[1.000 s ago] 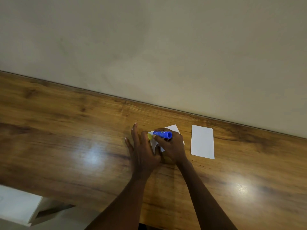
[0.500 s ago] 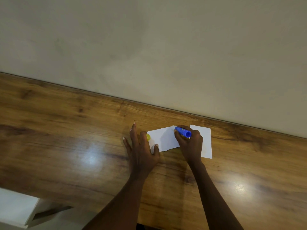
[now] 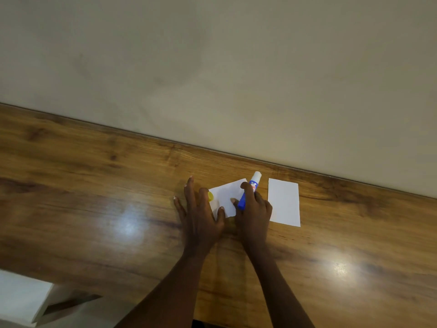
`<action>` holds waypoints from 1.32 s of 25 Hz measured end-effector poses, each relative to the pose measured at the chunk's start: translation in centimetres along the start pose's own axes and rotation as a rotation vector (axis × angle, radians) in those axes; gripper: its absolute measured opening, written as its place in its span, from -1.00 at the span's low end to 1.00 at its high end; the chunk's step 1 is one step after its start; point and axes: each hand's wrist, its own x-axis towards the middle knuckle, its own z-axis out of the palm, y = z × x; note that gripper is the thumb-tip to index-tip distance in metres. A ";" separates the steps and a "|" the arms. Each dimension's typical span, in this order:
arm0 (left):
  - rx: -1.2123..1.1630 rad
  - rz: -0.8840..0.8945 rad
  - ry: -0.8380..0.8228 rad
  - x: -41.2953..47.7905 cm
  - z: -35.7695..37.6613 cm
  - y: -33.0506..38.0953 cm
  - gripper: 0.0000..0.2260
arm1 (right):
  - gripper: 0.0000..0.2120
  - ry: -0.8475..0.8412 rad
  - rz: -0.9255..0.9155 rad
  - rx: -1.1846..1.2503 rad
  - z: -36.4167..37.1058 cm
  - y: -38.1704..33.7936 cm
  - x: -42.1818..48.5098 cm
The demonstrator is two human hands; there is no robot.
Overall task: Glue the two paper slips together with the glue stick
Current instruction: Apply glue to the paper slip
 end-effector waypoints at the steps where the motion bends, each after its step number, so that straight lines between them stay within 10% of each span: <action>1: 0.005 0.004 0.001 0.0 0.0 0.0 -0.54 | -0.56 -0.029 0.009 -0.056 0.2 0.0 0.1; 13: -0.003 0.010 0.028 0.0 0.1 -0.1 -0.54 | -0.50 0.023 -0.018 -0.261 -0.6 1.1 0.5; 26: -0.039 0.003 0.035 0.1 0.2 -0.1 -0.54 | -0.44 -0.645 -0.413 -0.259 -3.0 0.3 5.4; 33: -0.044 0.009 0.013 0.0 0.0 -0.1 -0.51 | -0.67 -0.147 0.194 0.734 -1.6 -1.3 2.0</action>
